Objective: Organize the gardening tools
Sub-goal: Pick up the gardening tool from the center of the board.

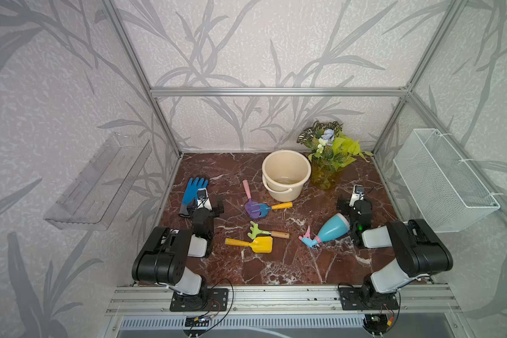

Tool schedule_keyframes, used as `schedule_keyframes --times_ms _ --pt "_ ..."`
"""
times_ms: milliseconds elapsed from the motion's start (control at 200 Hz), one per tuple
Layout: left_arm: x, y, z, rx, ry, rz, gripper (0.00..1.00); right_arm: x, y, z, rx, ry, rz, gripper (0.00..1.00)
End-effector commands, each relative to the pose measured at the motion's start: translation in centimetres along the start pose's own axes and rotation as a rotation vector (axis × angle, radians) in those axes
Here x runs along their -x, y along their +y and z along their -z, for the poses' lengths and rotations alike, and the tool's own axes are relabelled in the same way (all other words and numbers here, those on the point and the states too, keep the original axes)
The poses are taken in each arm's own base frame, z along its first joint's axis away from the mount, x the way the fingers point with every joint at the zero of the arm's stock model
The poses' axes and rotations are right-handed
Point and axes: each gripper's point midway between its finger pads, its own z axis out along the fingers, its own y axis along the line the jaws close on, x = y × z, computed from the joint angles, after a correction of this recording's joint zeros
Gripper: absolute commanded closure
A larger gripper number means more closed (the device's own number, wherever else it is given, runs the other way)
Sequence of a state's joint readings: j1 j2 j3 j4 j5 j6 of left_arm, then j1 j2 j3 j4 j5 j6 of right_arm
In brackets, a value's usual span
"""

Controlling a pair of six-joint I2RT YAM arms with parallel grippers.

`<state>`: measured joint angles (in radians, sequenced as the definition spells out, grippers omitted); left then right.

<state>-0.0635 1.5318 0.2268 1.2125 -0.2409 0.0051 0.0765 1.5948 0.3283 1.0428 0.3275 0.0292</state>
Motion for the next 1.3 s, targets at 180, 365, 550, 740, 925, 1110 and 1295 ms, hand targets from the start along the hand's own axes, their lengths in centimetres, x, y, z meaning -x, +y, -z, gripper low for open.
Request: schedule_keyframes --times_ms 180,365,550,740,925,1110,1295 --pt "1.3 0.0 -0.2 -0.003 -0.036 0.019 0.00 0.9 0.2 -0.3 0.005 -0.026 -0.012 0.01" --pt "1.3 0.0 -0.2 -0.002 -0.037 0.019 0.00 0.9 0.2 -0.3 0.006 -0.025 -0.012 0.01" --pt "1.4 0.0 -0.2 -0.001 -0.040 0.019 0.00 0.9 0.2 -0.3 0.005 -0.024 -0.012 0.01" --pt "1.4 0.0 -0.2 -0.001 -0.040 0.020 0.00 0.9 0.2 -0.3 0.005 -0.024 -0.012 0.01" --pt "1.8 0.4 -0.3 0.023 -0.044 0.030 0.00 1.3 -0.7 0.0 -0.035 -0.031 -0.033 0.01" --pt "3.8 0.6 -3.0 0.091 0.099 0.009 0.00 3.9 -0.8 1.1 -0.036 -0.023 -0.019 0.01" --pt "7.3 2.6 -3.2 0.225 0.102 0.225 0.00 9.8 -1.4 3.7 -0.024 -0.023 -0.128 0.01"
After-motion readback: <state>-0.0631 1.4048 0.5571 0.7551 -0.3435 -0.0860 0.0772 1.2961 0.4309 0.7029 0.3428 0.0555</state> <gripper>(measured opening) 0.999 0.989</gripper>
